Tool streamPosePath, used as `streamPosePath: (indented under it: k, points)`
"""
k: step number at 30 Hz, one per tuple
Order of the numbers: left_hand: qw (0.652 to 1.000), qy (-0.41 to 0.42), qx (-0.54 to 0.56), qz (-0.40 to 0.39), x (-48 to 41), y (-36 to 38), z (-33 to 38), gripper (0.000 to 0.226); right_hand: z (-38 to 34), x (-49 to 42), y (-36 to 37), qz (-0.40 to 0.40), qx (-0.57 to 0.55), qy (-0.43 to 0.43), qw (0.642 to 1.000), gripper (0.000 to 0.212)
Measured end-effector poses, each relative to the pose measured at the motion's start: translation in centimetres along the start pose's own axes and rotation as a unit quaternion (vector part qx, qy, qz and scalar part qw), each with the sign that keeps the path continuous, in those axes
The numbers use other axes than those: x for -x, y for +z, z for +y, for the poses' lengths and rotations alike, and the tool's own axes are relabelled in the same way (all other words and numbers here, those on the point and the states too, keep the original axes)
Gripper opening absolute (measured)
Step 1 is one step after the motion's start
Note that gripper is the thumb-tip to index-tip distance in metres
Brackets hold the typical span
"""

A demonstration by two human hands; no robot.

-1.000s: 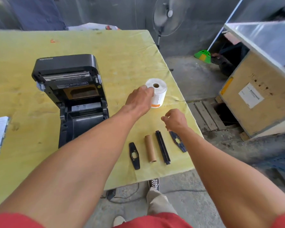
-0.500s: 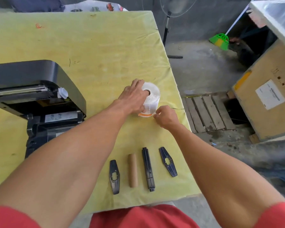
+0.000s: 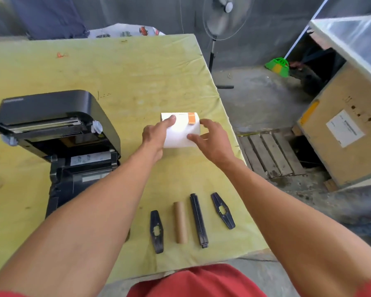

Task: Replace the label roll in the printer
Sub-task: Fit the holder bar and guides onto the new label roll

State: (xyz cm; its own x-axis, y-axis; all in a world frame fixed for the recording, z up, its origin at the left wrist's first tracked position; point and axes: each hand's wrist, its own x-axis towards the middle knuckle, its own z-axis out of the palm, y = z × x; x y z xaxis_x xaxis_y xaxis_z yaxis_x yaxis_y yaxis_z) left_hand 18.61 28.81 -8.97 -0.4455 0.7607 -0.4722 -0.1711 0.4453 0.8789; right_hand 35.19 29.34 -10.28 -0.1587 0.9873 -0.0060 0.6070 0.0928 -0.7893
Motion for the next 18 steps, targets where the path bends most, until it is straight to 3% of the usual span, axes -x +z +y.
streamPosePath:
  k: [2,6,9,12,14,18]
  points:
    - [0.999,-0.007,0.036,-0.011,0.8,-1.0,-0.2,0.052,-0.8,1.0,0.3,0.035,0.03,-0.048,0.998,0.062]
    - [0.999,0.01,0.037,-0.023,2.2,-2.3,-0.6,0.032,-2.4,2.4,0.6,0.08,0.101,-0.133,0.983,0.039]
    - [0.999,0.026,0.028,-0.033,3.0,-2.9,-1.4,0.025,-3.2,2.9,0.6,0.094,0.131,-0.163,0.973,0.02]
    - [0.997,0.016,0.061,-0.043,3.5,-3.4,-2.6,0.026,-3.7,2.8,0.4,0.078,0.192,-0.194,0.959,0.02]
    - [0.996,0.008,0.077,-0.046,3.6,-3.6,-3.3,0.026,-4.0,2.2,0.2,0.075,0.189,-0.186,0.961,0.022]
    - [0.995,-0.003,0.085,-0.043,3.3,-3.8,-4.4,0.026,-4.7,0.0,-1.0,0.117,0.108,-0.073,0.985,0.022]
